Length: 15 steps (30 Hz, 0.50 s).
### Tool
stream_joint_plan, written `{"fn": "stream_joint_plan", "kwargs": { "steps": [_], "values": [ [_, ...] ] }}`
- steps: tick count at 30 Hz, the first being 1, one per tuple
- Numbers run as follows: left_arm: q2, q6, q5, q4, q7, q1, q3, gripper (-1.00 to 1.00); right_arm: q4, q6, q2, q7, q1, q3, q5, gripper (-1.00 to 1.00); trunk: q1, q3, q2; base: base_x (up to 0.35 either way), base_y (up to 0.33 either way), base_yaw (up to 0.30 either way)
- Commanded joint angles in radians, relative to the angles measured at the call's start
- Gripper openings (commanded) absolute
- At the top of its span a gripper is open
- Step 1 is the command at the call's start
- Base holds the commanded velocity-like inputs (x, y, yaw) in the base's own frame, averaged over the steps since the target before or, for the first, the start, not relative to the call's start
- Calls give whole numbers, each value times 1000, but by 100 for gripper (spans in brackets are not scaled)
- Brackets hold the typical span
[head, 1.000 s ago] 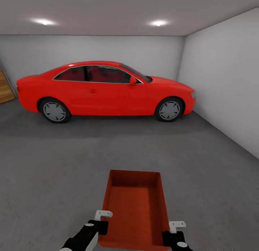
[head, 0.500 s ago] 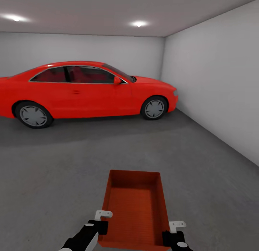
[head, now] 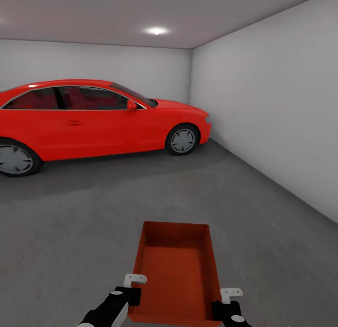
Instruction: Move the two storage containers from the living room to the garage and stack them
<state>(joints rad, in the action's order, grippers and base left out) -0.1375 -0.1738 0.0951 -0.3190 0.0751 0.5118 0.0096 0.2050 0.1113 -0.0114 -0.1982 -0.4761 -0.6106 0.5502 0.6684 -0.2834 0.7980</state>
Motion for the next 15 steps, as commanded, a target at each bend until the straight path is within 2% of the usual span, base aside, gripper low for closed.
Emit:
{"fn": "stream_joint_plan", "kwargs": {
  "steps": [1,15],
  "values": [
    [-4,-6,-6,0,3,-1,-25,-100,-1,5,-1,-3,-2,0,8,-100,0,-1,1,0,0,-276],
    [-4,-6,-6,0,3,-1,-25,-100,-1,5,-1,-3,-2,0,8,-100,0,-1,1,0,0,-276]
  ]
}}
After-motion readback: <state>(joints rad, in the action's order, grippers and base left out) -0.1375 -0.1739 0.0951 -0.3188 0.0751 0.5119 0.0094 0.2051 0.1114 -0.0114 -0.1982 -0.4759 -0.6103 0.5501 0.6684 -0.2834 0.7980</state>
